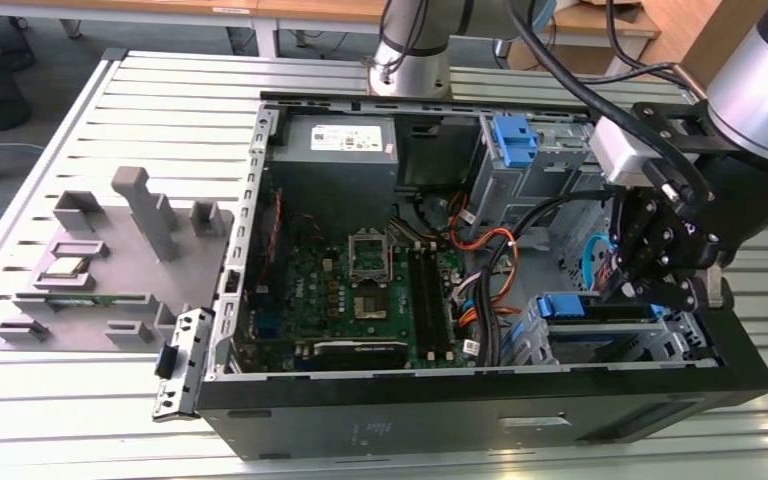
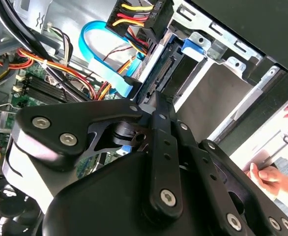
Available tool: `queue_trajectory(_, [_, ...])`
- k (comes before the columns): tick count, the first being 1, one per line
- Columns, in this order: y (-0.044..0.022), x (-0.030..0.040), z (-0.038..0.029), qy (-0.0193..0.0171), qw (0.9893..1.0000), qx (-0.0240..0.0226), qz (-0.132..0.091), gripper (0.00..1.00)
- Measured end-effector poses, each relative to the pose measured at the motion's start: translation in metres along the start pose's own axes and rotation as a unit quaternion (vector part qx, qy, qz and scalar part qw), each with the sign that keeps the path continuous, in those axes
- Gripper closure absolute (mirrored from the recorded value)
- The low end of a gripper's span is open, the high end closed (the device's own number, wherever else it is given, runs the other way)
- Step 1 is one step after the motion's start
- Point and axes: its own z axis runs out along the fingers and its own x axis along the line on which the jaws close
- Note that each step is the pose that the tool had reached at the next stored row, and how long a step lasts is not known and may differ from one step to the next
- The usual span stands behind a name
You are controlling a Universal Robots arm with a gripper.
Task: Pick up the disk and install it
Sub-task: 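Insert the disk into the insertion slot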
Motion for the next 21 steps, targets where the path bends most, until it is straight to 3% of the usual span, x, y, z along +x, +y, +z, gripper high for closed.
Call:
queue_trajectory(11, [-0.0001, 0.0013, 0.0102, 0.0001, 1.0000, 0.0001, -0.004, 0.90])
queue_trajectory(21, [-0.0001, 0.0017, 0.0131, 0.0000, 1.0000, -0.0001, 0.006, 0.90])
